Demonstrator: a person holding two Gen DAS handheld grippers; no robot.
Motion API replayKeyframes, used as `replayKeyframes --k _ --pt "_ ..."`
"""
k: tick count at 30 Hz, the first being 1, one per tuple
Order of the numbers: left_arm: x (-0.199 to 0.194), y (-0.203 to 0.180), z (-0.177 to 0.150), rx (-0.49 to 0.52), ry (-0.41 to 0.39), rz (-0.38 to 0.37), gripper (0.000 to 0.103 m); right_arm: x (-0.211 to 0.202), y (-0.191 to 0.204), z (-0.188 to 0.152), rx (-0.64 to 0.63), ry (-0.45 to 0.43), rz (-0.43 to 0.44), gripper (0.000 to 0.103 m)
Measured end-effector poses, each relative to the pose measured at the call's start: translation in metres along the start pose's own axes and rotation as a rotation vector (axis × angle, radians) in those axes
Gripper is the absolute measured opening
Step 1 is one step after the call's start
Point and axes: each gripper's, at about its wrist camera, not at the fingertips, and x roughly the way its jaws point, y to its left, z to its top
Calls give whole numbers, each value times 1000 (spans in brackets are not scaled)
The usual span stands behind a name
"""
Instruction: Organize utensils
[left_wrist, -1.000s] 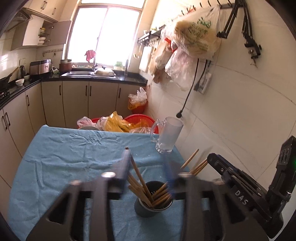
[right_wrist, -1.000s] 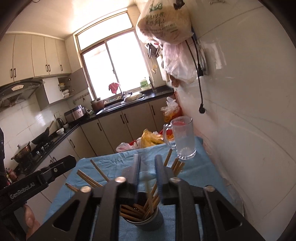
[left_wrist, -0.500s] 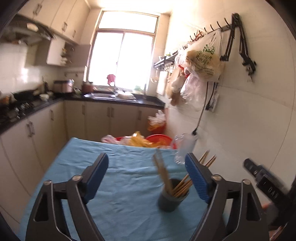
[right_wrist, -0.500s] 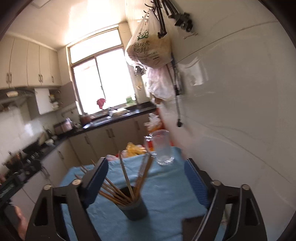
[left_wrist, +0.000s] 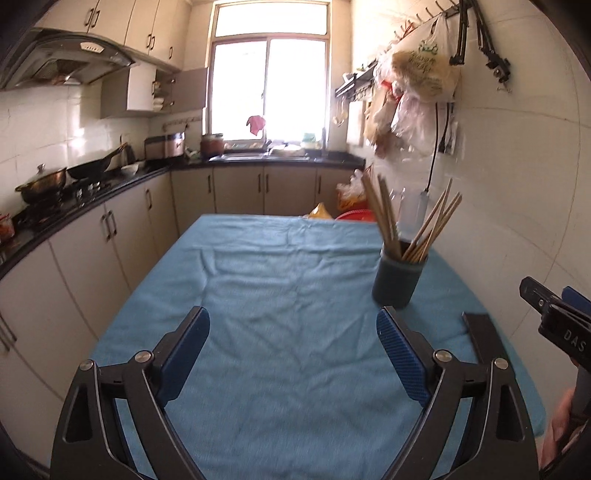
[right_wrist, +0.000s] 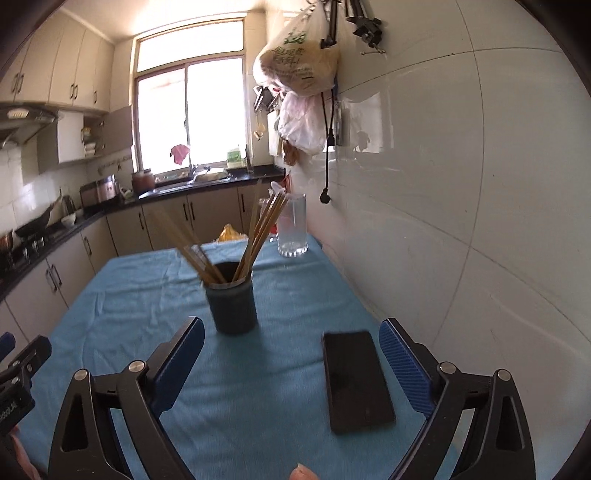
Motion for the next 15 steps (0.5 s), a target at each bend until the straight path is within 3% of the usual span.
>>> replayKeyframes --k 15 --pt "-39 -6 -27 17 17 15 91 -41 5 -20 -26 -7 13 99"
